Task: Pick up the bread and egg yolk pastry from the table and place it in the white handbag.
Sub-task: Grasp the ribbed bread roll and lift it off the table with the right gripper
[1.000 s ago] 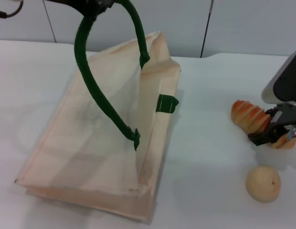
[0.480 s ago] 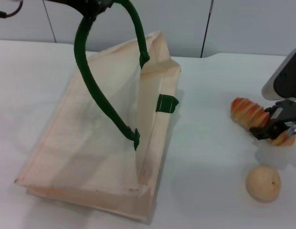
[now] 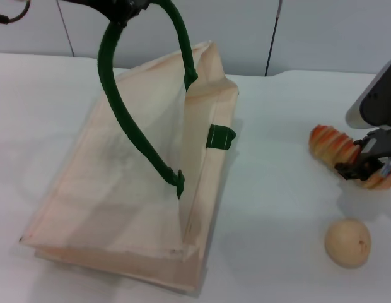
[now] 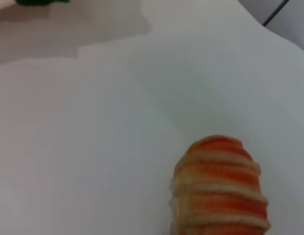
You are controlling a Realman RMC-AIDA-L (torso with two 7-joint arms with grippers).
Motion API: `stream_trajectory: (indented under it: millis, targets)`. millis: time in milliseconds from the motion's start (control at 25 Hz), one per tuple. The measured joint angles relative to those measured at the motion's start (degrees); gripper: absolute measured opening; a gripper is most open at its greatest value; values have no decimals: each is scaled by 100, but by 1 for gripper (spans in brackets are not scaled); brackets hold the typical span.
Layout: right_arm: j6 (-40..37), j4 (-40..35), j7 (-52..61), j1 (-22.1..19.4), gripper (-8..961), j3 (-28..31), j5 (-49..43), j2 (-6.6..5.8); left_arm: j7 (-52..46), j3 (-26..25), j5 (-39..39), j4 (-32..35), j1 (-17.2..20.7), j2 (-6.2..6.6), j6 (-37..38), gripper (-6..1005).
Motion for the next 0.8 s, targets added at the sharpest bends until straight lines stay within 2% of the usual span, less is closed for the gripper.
stream_trajectory:
  millis: [160, 480, 800]
  targets:
    - [-62, -200, 24, -33, 615, -4, 9, 12, 0, 0, 0, 4, 5, 0, 0, 109]
    - [-381, -1089, 221, -292, 567, -169, 61, 22, 13, 0, 0, 9, 13, 0, 0, 110]
    - [-517, -1895, 746, -439, 483, -1221, 161, 23, 44, -4, -31, 19, -27, 0, 32, 110]
